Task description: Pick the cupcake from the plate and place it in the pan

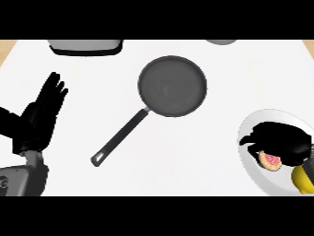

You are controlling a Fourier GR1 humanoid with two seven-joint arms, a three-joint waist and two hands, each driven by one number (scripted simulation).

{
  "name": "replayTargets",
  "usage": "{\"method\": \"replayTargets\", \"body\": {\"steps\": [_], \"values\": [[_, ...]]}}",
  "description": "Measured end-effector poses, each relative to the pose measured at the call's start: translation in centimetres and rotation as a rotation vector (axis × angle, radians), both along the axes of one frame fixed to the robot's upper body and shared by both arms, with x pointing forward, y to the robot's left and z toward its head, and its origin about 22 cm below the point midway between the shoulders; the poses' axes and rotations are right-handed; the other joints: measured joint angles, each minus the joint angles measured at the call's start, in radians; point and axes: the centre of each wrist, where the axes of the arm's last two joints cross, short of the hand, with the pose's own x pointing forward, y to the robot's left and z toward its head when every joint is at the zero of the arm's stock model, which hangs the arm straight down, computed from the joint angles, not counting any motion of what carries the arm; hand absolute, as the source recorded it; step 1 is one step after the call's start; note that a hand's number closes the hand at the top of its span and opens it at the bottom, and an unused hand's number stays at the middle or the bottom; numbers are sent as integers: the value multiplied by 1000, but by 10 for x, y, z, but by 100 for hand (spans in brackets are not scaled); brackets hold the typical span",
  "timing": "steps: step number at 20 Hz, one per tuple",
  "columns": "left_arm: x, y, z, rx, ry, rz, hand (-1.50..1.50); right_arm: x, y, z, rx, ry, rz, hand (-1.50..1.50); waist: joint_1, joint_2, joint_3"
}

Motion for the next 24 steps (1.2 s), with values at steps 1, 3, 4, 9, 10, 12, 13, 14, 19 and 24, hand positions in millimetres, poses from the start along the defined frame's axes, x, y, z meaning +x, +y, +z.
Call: {"method": "replayTargets", "body": {"steps": [1,3,4,9,10,12,13,14,19,24], "values": [[-3,3,3,1,2,-5,0,-2,-4,-2,8,1,1,150,1,0,0],[-6,2,-3,-1,3,-1,0,-1,-1,-5,20,4,8,150,1,-1,-2],[-3,3,-4,-3,5,5,0,-2,1,-6,27,2,10,150,0,-2,-2],[-2,8,2,-4,3,3,0,3,0,-3,96,0,-10,150,-1,-1,-1],[-2,9,2,-4,1,4,0,7,10,-4,117,-7,-60,150,0,0,-1],[-2,9,2,-5,2,-1,0,14,28,-10,157,-22,-224,150,4,1,-3],[-1,8,2,-5,2,-3,0,17,33,-11,172,-29,-308,150,2,1,-4],[-1,8,2,-5,2,-1,0,19,36,-13,184,-33,-385,150,0,1,-5],[-2,8,2,-2,2,0,0,32,54,-7,233,-116,-719,150,-3,-5,-9],[-1,7,1,4,10,-13,0,55,89,27,270,-332,-983,150,23,-14,-13]]}}
